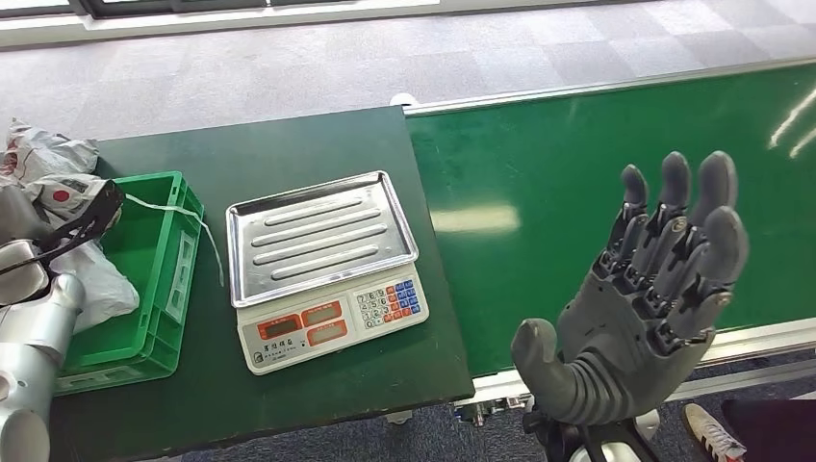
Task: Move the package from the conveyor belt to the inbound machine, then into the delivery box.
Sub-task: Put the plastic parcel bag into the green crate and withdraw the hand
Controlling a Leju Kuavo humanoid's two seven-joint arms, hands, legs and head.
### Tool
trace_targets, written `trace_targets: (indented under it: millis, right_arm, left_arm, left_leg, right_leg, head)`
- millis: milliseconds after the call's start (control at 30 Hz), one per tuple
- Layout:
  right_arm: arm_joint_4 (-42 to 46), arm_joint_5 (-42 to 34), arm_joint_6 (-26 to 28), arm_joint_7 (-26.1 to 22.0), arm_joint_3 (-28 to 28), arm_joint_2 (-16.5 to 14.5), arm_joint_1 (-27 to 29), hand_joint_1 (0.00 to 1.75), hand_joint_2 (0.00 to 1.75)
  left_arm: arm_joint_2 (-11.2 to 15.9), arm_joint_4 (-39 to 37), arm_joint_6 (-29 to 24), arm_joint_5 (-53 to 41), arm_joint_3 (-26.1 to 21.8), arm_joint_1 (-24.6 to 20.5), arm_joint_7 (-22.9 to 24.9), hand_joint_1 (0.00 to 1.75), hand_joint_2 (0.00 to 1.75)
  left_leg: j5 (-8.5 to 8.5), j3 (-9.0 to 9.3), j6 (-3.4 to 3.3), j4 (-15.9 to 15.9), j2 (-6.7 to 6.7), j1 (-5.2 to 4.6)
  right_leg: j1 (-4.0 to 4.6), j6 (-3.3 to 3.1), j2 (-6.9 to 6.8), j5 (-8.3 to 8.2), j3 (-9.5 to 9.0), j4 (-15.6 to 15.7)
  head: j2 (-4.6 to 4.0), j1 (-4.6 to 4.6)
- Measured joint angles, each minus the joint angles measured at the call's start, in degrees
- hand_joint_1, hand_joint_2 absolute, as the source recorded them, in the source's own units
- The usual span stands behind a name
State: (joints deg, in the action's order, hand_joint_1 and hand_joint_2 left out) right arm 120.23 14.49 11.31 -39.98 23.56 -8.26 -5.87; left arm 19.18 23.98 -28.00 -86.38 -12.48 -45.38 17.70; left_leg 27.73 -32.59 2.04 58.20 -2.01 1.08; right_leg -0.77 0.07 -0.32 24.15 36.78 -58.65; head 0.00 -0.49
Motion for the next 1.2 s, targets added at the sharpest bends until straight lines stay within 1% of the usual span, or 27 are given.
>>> trace_targets:
  millis: [33,67,100,167,233,333,433,467,500,533,567,667,700,733,767,800,867,933,1000,1067,1133,1167,1200]
  right_arm:
    - [0.08,0.09,-0.38,0.00,0.00,0.00,0.00,0.00,1.75]
    - [0.14,0.21,-0.75,-0.01,0.00,0.00,0.00,0.00,1.75]
    - [0.18,0.32,-1.13,-0.01,0.00,0.00,0.00,0.00,1.75]
    - [0.20,0.44,-1.67,-0.01,0.00,0.00,0.00,0.00,1.75]
    - [0.21,0.45,-1.78,-0.01,0.00,0.00,0.00,0.00,1.75]
    - [0.21,0.47,-1.39,0.01,0.00,0.00,-0.01,0.00,1.75]
    - [0.20,0.45,-1.09,0.01,0.00,0.00,-0.02,0.00,1.75]
    - [0.20,0.44,-1.07,0.01,0.00,0.00,-0.03,0.00,1.75]
    - [0.17,0.42,-1.06,0.01,0.00,-0.01,-0.06,0.00,1.75]
    - [0.11,0.37,-1.04,0.01,0.00,-0.03,-0.10,0.00,1.75]
    - [-0.01,0.28,-1.07,0.02,0.00,-0.08,-0.21,0.00,1.75]
    - [-1.02,0.03,-1.47,0.03,0.00,-0.61,-0.89,0.00,1.75]
    - [-1.41,0.02,-1.61,0.03,0.00,-0.83,-1.09,0.00,1.75]
    - [-1.72,0.02,-1.70,0.03,0.00,-1.02,-1.20,0.00,1.75]
    - [-1.95,0.02,-1.74,0.03,0.00,-1.15,-1.26,0.00,1.75]
    - [-2.18,0.04,-1.77,0.03,0.00,-1.28,-1.33,0.00,1.75]
    - [-2.78,0.29,-1.88,0.03,0.00,-1.70,-1.66,0.00,1.75]
    - [-3.60,0.67,-1.97,0.03,0.00,-2.42,-2.17,0.00,1.75]
    - [-4.42,1.10,-1.52,0.03,0.00,-3.10,-2.76,0.00,1.75]
    - [-5.06,1.56,-0.38,0.04,0.00,-3.42,-3.27,0.00,1.75]
    - [-5.48,1.92,1.21,0.03,0.00,-3.48,-3.49,0.00,1.75]
    - [-5.64,2.07,2.14,0.04,0.00,-3.48,-3.52,0.00,1.75]
    - [-5.80,2.21,3.09,0.03,0.00,-3.47,-3.52,0.00,1.75]
  left_arm:
    - [0.35,-0.81,1.05,0.07,-0.02,0.14,0.25,0.82,1.75]
    - [0.64,-1.59,2.10,0.22,-0.10,0.35,0.53,0.38,1.31]
    - [0.93,-2.34,3.18,0.46,-0.32,0.69,1.01,0.00,0.87]
    - [1.43,-3.58,4.61,1.51,-1.28,1.67,1.98,0.00,0.00]
    - [1.79,-4.41,3.97,3.37,-3.03,2.87,1.62,0.00,0.00]
    - [2.00,-5.11,-0.70,5.80,-6.26,4.15,-1.35,0.00,0.00]
    - [1.95,-5.15,-7.06,7.82,-9.78,4.51,-6.03,0.00,0.00]
    - [1.77,-4.51,-8.86,8.58,-11.15,4.59,-8.58,0.00,0.00]
    - [1.36,-3.06,-10.16,9.18,-12.93,4.73,-12.24,0.00,0.00]
    - [0.57,-0.66,-10.98,9.66,-15.32,4.87,-17.40,0.00,0.00]
    - [-0.67,2.57,-11.52,10.42,-18.42,4.85,-24.47,0.00,0.00]
    - [-5.36,13.18,-12.04,14.61,-30.59,3.23,-49.90,0.00,0.00]
    - [-6.68,15.91,-12.10,15.85,-34.39,2.39,-55.57,0.00,0.00]
    - [-7.82,18.16,-12.13,16.62,-37.57,1.65,-58.53,0.00,0.00]
    - [-8.75,20.05,-12.13,17.19,-40.19,1.14,-59.55,0.00,0.00]
    - [-9.59,21.81,-12.13,18.34,-42.14,0.87,-59.13,0.00,0.00]
    - [-11.22,26.27,-12.13,24.75,-43.65,1.31,-58.34,0.00,0.00]
    - [-13.12,32.41,-12.13,35.87,-41.78,2.44,-58.06,0.00,0.00]
    - [-14.91,38.89,-12.13,46.41,-37.01,3.59,-58.02,0.00,0.00]
    - [-16.33,44.74,-11.98,55.06,-30.19,4.68,-58.05,0.00,0.87]
    - [-17.39,49.80,-10.49,62.10,-22.56,6.09,-57.72,0.00,1.75]
    - [-17.87,52.22,-8.44,64.22,-18.52,7.10,-57.12,0.00,1.75]
    - [-18.32,54.66,-5.30,65.49,-14.68,8.34,-56.26,0.00,1.75]
  left_leg:
    - [0.01,-0.02,0.00,0.00,0.01,0.00]
    - [0.01,-0.03,0.00,-0.01,0.01,0.00]
    - [0.01,-0.04,0.00,-0.01,0.01,0.00]
    - [0.01,-0.04,0.00,-0.01,0.00,0.01]
    - [0.01,-0.03,0.00,-0.01,0.02,0.01]
    - [0.01,-0.05,0.00,-0.01,0.12,0.01]
    - [0.01,-0.05,0.00,0.00,0.14,0.01]
    - [0.00,-0.05,0.00,0.00,0.14,0.01]
    - [0.00,-0.05,0.00,0.02,0.14,0.01]
    - [-0.01,-0.06,-0.01,0.03,0.16,0.01]
    - [-0.01,-0.07,-0.01,0.04,0.18,0.01]
    - [-0.01,-0.11,-0.01,0.05,0.12,0.01]
    - [0.01,-0.08,-0.02,0.05,0.05,0.00]
    - [0.02,-0.05,-0.02,0.04,-0.02,-0.01]
    - [0.03,-0.02,-0.02,0.04,-0.06,-0.01]
    - [0.04,0.00,-0.02,0.04,-0.04,-0.01]
    - [0.02,0.00,0.00,0.04,0.05,0.04]
    - [0.00,-0.03,0.01,0.04,0.17,0.09]
    - [-0.01,-0.05,0.01,0.05,0.33,0.10]
    - [-0.03,-0.07,-0.02,0.06,0.59,0.10]
    - [-0.04,-0.07,-0.05,0.07,0.74,0.08]
    - [-0.04,-0.06,-0.05,0.08,0.75,0.06]
    - [-0.04,-0.06,-0.06,0.09,0.75,0.04]
  right_leg:
    - [0.00,0.01,-0.01,0.01,0.00,0.00]
    - [-0.01,0.02,-0.02,0.02,0.00,0.00]
    - [-0.01,0.02,-0.02,0.02,0.00,0.00]
    - [-0.01,0.02,-0.02,0.02,0.01,0.00]
    - [0.00,0.02,-0.04,0.02,0.02,0.00]
    - [0.02,0.01,-0.14,0.03,0.01,0.00]
    - [0.02,0.01,-0.17,0.03,0.01,0.00]
    - [0.02,0.01,-0.17,0.03,0.02,0.01]
    - [0.02,0.01,-0.17,0.02,0.03,0.02]
    - [0.03,0.01,-0.20,0.02,0.03,0.02]
    - [0.04,0.02,-0.23,0.02,0.03,0.03]
    - [0.02,0.03,-0.23,-0.01,0.01,0.03]
    - [0.00,0.03,-0.18,-0.02,0.00,0.03]
    - [-0.03,0.03,-0.14,-0.02,-0.01,0.03]
    - [-0.03,0.03,-0.11,-0.02,-0.01,0.03]
    - [-0.03,0.02,-0.10,-0.01,0.00,0.03]
    - [0.05,0.01,-0.14,0.01,0.01,0.03]
    - [0.13,0.00,-0.23,0.02,-0.01,0.03]
    - [0.15,0.00,-0.40,0.03,-0.06,0.03]
    - [0.13,0.03,-0.63,0.05,-0.16,0.05]
    - [0.11,0.06,-0.75,0.07,-0.24,0.06]
    - [0.09,0.07,-0.76,0.07,-0.26,0.07]
    - [0.06,0.08,-0.76,0.07,-0.27,0.07]
  head:
    - [0.00,-0.01]
    - [0.00,0.00]
    - [0.00,0.00]
    - [0.00,0.01]
    - [0.00,0.00]
    - [0.00,0.01]
    - [0.00,0.01]
    - [0.00,0.00]
    - [0.00,-0.01]
    - [0.00,-0.01]
    - [0.00,-0.01]
    - [0.00,0.02]
    - [0.00,0.02]
    - [0.00,0.01]
    - [0.00,0.00]
    - [0.00,0.00]
    - [0.00,-0.01]
    - [0.00,-0.01]
    - [0.00,-0.01]
    - [0.00,0.01]
    - [0.00,0.01]
    - [0.00,0.01]
    - [0.00,0.00]
